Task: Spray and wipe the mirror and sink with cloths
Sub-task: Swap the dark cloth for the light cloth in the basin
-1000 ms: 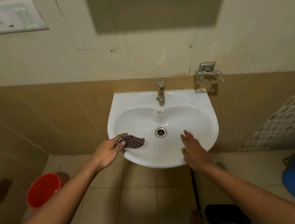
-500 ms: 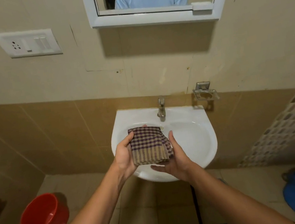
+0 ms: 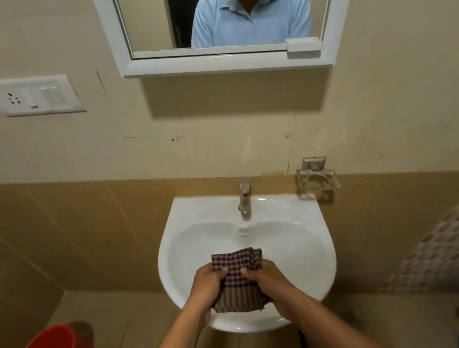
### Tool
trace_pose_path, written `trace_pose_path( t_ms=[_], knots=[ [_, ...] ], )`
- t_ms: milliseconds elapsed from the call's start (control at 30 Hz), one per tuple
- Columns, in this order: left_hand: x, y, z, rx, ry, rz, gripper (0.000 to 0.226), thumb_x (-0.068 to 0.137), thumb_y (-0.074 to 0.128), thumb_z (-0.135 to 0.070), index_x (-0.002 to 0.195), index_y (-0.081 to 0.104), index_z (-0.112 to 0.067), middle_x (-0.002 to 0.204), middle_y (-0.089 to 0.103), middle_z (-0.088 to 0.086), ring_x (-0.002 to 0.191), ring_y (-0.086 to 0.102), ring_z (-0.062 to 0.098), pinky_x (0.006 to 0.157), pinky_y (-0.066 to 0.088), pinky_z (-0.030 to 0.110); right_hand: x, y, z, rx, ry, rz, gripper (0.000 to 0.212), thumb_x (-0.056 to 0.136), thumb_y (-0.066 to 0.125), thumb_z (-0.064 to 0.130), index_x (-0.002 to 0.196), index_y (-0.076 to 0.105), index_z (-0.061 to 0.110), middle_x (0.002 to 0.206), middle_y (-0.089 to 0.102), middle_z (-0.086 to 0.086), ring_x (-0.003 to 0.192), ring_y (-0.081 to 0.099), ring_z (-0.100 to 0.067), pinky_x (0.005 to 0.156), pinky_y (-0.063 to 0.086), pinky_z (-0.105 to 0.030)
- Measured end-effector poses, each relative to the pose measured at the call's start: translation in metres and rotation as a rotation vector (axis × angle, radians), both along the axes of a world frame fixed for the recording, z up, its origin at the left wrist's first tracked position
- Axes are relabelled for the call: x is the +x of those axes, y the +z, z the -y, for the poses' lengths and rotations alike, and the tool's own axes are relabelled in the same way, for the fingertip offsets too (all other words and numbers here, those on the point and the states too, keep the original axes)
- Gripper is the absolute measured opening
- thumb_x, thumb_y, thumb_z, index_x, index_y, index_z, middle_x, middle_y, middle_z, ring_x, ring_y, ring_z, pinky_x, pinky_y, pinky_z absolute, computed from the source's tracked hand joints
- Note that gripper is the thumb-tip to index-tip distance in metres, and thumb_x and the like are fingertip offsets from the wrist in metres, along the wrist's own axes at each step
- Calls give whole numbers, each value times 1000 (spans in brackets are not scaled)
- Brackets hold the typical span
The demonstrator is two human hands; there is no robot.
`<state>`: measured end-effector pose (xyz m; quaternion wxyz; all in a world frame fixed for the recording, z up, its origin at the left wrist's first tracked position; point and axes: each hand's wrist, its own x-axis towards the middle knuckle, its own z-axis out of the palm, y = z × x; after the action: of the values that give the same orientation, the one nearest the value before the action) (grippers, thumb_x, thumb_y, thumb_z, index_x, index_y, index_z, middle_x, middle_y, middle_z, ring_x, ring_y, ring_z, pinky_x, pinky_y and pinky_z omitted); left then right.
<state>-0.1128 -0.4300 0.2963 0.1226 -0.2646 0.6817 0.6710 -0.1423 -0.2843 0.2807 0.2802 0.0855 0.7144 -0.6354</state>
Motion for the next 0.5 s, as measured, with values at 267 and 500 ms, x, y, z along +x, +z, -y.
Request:
trace_pose_path(
  t_ms=[267,500],
  knots=[
    [-12,15,-70,108,158,77,50,101,33,-56,106,67,-21,104,70,2,96,67,22,81,54,36,-11,-7,-11,2,15,-32,32,97,46,48,118,60,28,113,69,5,106,65,-17,91,54,-38],
    [-11,2,-113,432,270,-46,70,68,19,-92,100,53,-40,99,51,-21,87,49,-4,82,40,26,-13,-12,-23,-241,36,231,50,88,48,65,120,59,28,118,68,10,114,59,-7,105,41,-37]
  ],
)
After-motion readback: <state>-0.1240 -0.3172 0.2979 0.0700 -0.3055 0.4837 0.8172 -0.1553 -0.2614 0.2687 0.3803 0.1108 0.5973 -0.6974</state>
